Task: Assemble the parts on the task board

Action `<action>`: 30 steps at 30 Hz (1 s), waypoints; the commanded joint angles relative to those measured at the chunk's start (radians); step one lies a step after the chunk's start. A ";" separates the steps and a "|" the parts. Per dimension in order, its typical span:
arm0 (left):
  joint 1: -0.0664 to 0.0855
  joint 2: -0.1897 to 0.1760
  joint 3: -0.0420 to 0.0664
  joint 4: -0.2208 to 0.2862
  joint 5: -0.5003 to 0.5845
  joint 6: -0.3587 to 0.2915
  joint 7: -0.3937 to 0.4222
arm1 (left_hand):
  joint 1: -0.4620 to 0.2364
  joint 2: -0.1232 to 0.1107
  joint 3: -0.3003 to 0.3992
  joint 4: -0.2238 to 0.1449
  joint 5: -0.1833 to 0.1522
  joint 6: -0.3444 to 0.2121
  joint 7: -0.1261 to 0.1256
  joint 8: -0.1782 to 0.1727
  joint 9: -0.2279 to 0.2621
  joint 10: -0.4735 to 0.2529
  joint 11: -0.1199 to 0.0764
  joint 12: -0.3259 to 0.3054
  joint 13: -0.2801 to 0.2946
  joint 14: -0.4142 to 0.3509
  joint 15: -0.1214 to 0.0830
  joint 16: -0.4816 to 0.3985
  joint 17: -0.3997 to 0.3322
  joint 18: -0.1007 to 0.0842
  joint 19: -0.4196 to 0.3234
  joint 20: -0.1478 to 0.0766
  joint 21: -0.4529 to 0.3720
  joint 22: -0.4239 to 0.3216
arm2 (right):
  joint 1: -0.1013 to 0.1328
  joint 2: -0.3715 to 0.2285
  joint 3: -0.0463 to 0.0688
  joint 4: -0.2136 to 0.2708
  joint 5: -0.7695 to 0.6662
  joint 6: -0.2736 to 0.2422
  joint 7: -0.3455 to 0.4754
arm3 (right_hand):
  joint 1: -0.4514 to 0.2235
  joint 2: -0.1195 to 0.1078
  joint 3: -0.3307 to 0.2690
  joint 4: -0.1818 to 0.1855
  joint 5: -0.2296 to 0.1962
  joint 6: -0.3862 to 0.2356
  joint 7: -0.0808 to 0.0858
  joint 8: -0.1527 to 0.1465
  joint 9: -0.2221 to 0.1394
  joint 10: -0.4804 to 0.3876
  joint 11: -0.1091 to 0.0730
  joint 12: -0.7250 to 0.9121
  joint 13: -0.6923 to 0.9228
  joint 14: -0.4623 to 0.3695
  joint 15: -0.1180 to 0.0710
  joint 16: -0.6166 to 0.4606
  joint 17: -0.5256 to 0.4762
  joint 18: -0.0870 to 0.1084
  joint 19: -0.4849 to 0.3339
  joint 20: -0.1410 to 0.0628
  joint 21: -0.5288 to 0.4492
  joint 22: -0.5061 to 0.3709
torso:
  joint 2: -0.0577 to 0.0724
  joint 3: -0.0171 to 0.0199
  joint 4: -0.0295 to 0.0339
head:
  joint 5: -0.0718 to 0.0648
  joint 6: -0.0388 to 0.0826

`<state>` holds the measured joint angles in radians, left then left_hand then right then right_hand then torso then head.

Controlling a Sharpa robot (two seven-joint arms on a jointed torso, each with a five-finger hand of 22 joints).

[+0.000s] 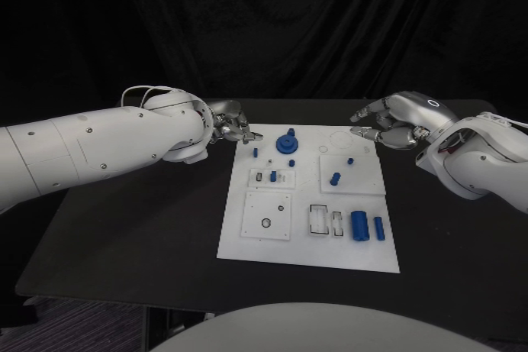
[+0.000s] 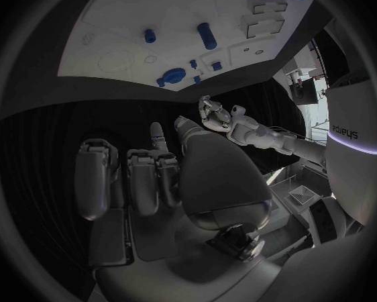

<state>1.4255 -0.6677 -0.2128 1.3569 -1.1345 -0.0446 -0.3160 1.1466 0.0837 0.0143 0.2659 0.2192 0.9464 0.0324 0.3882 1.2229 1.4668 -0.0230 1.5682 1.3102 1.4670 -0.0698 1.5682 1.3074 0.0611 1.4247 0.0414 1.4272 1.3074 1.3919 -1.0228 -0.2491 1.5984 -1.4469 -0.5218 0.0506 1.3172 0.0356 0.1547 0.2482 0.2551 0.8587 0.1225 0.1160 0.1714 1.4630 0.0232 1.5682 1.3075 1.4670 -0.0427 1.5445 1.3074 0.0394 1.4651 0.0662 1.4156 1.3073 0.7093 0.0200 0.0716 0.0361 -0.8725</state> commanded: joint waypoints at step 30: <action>-0.024 0.103 0.001 -0.155 0.024 0.132 -0.009 | -0.016 0.013 -0.027 0.019 -0.073 -0.024 0.022 -0.071 -0.026 0.104 0.011 0.003 0.261 0.104 0.014 0.003 0.263 -0.008 -0.010 0.014 -0.017 0.141 | -0.002 0.009 0.001 -0.004 -0.003 0.024 -0.016 | 0.011 0.003 0.009 -0.005 0.014 0.007 0.003 -0.007 -0.004 0.107 0.006 0.002 0.263 0.095 0.006 -0.006 0.238 0.002 0.023 0.007 -0.008 0.208 | 0.000 0.0001 0.0004 | -0.005 0.000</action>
<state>1.4052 -0.5685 -0.2128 1.2051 -1.1167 0.0708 -0.3398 1.1298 0.0915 -0.0081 0.2884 0.1411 0.9268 0.0521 0.3211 1.1985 1.4638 -0.0191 1.5682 1.3103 1.4678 -0.0632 1.5682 1.3074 0.0611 1.4204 0.0526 1.4157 1.3074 1.3919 -1.0134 -0.2491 1.5928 -1.4469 -0.5082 0.0499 1.3172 0.0356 0.1575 0.2453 0.2618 0.8587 0.1225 0.1160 0.1684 1.4630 0.0232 1.5682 1.3075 1.4670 -0.0427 1.5446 1.3074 0.0392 1.4651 0.0662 1.4095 1.3073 0.7098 0.0198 0.0717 0.0307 -0.8725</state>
